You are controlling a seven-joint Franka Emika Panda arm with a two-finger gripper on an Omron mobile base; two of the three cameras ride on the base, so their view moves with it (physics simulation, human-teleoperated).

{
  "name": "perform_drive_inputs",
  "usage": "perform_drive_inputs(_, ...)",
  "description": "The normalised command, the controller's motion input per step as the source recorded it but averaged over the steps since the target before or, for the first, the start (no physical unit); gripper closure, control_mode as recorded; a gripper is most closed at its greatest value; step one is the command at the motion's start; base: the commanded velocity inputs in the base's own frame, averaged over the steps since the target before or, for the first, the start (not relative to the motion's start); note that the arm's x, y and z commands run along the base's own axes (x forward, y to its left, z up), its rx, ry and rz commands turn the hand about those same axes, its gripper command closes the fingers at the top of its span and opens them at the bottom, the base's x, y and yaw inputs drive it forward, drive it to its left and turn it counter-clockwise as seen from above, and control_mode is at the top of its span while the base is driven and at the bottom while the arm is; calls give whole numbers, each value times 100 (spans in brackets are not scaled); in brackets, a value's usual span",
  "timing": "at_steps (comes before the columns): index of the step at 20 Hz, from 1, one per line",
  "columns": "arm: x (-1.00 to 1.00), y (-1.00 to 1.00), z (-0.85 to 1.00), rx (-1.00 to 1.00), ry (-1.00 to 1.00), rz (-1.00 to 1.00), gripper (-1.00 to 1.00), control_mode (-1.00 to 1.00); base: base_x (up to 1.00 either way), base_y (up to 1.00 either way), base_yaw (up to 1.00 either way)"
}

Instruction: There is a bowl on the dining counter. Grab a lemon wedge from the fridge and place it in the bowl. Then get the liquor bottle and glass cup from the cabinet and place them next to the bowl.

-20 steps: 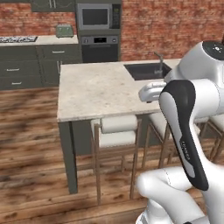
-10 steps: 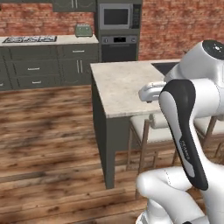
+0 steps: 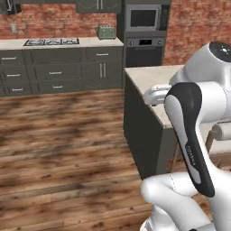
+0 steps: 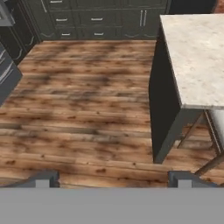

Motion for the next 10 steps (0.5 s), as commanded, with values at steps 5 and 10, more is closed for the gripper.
perform_drive_inputs(5, 0, 0, 0, 0, 0, 0, -100, 100, 93, 100, 0)
perform_drive_inputs(10, 0, 0, 0, 0, 0, 0, -100, 100, 100, 80, -2)
